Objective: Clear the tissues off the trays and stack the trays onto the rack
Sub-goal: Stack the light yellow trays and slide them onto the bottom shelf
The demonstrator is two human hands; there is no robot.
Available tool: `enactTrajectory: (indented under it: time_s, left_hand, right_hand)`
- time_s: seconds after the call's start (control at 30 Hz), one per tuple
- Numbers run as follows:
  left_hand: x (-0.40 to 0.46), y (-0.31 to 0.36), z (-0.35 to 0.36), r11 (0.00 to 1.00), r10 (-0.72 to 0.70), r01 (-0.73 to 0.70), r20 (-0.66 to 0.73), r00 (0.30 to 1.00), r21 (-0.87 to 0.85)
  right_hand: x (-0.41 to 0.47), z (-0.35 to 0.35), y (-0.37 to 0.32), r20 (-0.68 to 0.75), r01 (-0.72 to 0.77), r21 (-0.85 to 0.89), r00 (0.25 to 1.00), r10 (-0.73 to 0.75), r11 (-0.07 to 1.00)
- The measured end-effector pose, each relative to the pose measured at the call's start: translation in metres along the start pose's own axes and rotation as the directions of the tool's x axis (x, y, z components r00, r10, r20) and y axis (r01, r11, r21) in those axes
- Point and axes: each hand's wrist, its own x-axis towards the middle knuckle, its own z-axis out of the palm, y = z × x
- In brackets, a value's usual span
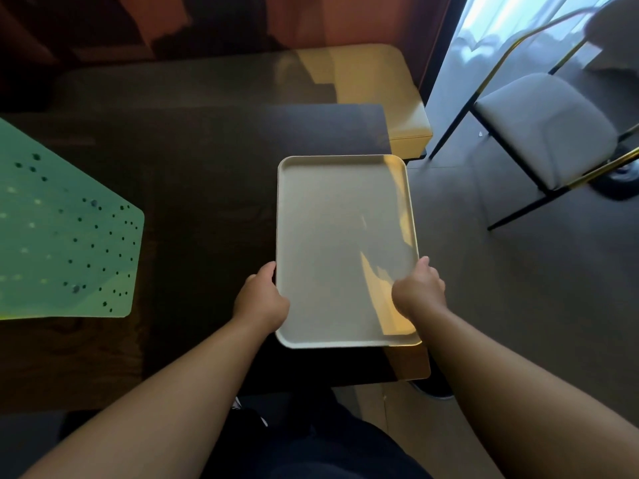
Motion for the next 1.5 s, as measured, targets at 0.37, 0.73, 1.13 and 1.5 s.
enactTrajectory:
  time_s: [0.37, 0.73, 1.13, 1.5]
  left_hand:
    - [-0.004, -0.002, 0.005, 0.918, -0.073, -0.005, -0.181, 0.981, -0.396]
    - [-0.016, 0.001, -0.011, 0.956, -0.037, 0.05, 0.052, 0.998, -0.287]
    - [-0.057, -0.022, -0.147, 0.876, -0.057, 0.062, 0.025, 0.998, -0.479]
    - [-0.17, -0.08, -0.28, 0.677, 0.488, -0.232, 0.189, 0.852, -0.699]
  right_hand:
    - [-0.01, 0.019, -0.008, -0.071, -0.01, -0.002, 0.997, 0.01, 1.0]
    - [-0.017, 0.013, -0.015, -0.125, -0.133, 0.007, 0.983, 0.132, 0.991]
    - [-0.1, -0.079, -0.072, 0.151, 0.106, 0.299, 0.976, -0.157, 0.948]
    - [-0.238, -0.111, -0.11, 0.206, 0.169, 0.742, 0.864, -0.46, 0.649]
